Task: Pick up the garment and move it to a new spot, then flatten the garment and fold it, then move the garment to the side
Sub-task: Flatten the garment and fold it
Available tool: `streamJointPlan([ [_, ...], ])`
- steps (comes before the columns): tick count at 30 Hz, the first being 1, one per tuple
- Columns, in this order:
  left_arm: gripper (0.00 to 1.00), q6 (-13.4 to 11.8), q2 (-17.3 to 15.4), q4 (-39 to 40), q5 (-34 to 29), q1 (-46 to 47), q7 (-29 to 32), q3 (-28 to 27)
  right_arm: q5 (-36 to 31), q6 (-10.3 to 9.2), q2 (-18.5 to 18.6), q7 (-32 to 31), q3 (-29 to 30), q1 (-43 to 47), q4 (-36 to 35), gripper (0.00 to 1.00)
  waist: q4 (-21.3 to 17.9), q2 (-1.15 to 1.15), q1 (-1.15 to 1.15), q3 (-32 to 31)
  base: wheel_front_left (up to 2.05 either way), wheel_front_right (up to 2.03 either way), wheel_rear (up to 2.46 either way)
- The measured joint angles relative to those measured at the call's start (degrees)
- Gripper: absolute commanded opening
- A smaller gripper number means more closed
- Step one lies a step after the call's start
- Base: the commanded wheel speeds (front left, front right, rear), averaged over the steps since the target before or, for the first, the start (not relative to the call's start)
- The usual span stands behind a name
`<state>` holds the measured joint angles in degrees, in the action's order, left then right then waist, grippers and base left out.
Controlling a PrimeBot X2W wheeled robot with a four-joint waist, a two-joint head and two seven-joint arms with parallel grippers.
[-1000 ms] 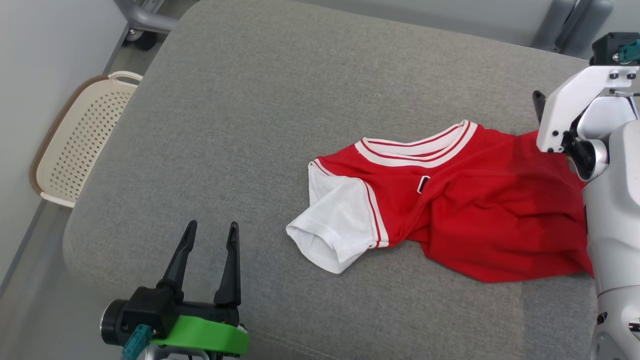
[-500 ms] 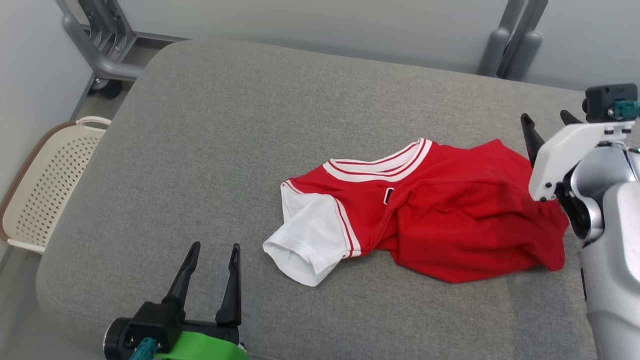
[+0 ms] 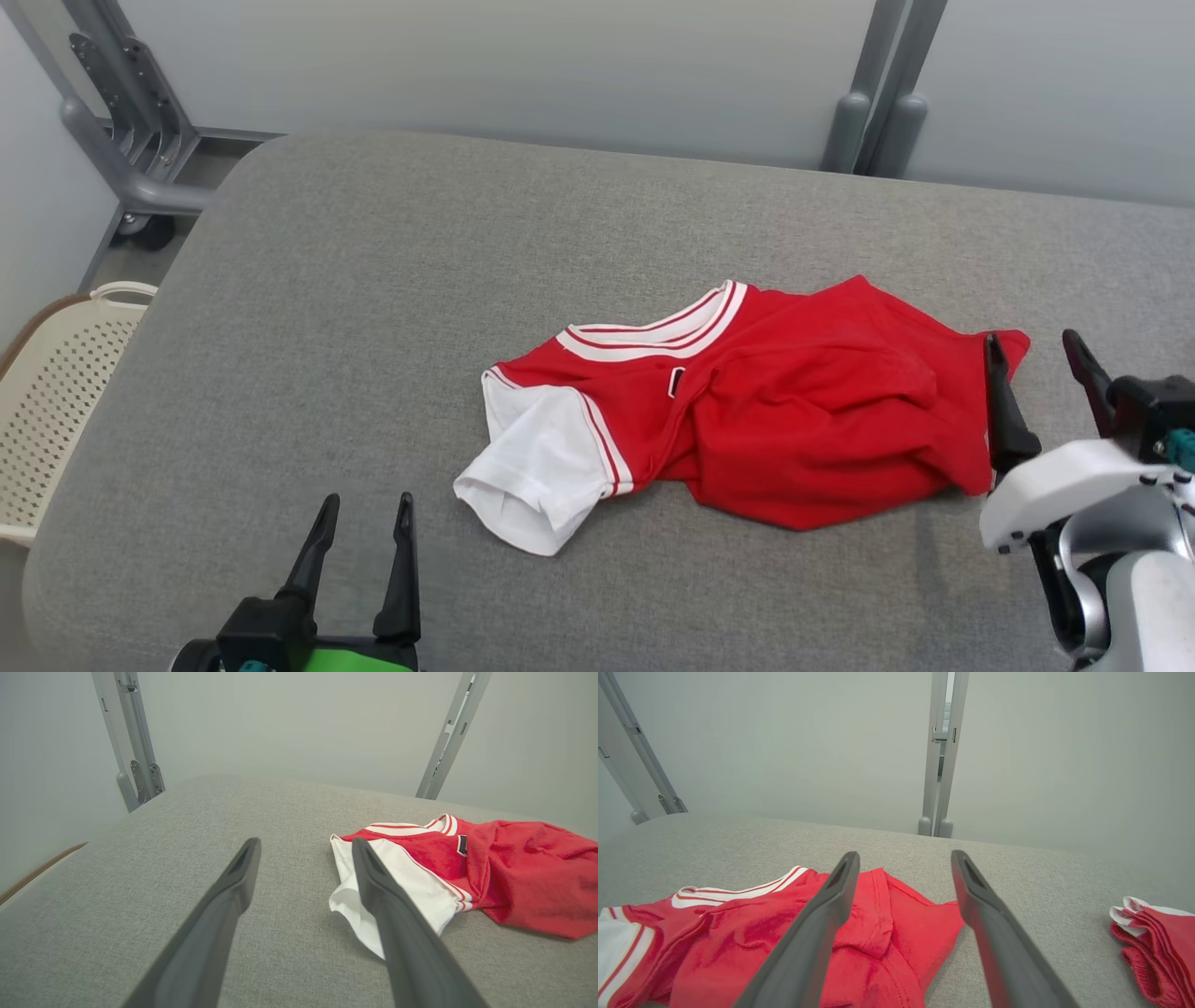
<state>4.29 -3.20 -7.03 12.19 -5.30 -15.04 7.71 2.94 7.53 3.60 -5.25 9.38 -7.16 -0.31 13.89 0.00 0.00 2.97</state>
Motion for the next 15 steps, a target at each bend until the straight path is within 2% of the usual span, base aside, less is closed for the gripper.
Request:
streamJointPlan([
  [9, 1.0, 0.3, 0.0, -2.3, 0.4, 0.2, 0.0, 0.8, -2.4, -0.01, -0.6, 6.6, -0.8, 6.5, -1.0, 1.0, -1.8, 0.0, 0.0, -1.0, 0.0, 0.0, 0.0],
  [15, 1.0, 0.2, 0.0, -3.5, 0.8, 0.1, 0.0, 0.8, 0.3, -0.01, -0.7, 8.4, -0.5, 9.3, 0.6, 1.0, -2.5, 0.0, 0.0, -1.9, 0.0, 0.0, 0.0],
])
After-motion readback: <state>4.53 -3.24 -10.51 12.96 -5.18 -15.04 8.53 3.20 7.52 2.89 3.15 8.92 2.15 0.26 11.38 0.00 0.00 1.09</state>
